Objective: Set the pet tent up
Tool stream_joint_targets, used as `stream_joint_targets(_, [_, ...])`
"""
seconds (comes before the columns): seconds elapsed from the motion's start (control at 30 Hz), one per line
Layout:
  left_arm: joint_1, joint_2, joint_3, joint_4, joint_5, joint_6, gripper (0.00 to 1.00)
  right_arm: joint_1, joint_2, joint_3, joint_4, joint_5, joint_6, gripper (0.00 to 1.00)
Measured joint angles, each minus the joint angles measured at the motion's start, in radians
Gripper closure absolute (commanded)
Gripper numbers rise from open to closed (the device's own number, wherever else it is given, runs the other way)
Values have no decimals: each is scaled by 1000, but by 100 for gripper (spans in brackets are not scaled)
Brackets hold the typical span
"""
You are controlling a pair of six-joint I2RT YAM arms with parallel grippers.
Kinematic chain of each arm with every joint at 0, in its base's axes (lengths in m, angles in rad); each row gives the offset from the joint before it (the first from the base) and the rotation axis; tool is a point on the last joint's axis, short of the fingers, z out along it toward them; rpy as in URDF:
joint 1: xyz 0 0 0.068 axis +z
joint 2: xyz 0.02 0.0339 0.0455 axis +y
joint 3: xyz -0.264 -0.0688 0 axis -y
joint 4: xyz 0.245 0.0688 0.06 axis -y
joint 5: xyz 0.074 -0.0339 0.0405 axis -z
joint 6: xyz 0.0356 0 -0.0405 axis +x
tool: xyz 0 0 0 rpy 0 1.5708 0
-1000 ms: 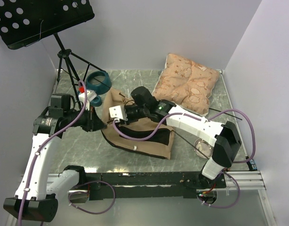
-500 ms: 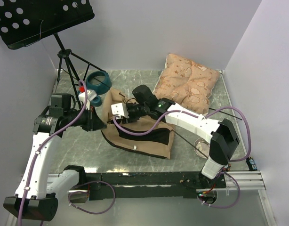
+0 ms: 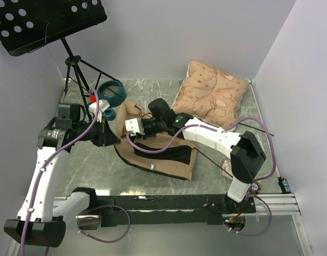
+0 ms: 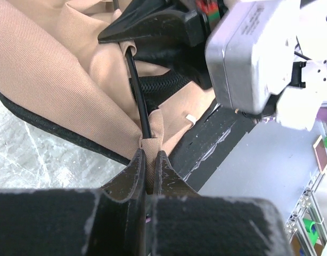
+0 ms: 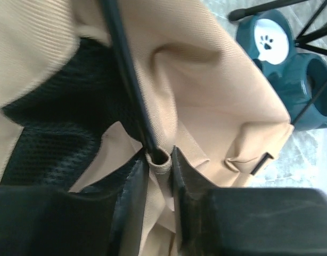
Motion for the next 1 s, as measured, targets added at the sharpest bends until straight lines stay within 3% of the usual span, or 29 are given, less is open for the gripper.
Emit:
stream_joint_targets(0.2, [2, 5, 1, 16, -15, 0, 99, -25, 22, 0, 34, -35, -24, 99])
stream_joint_targets(0.33, [3, 5, 1, 17, -22, -1, 99, -29, 26, 0, 37, -50, -34, 100])
stream_joint_targets(0.37, [3, 5, 1, 17, -22, -1, 97, -29, 26, 0, 37, -53, -34, 100])
stream_joint_targets(0.53, [2, 10, 4, 17, -14, -2, 53, -34, 27, 0, 45, -65, -32, 100])
stream_joint_targets(0.6, [-1, 17, 16, 16, -3, -10, 43, -34, 27, 0, 51, -65, -27, 100])
stream_joint_targets(0.77, [16, 45, 93, -6, 10, -9, 30, -38, 27, -2, 65, -66, -21, 100])
stream_joint_targets(1.0, [175, 89, 272, -47, 133, 2, 30, -38, 27, -11, 72, -74, -20, 100])
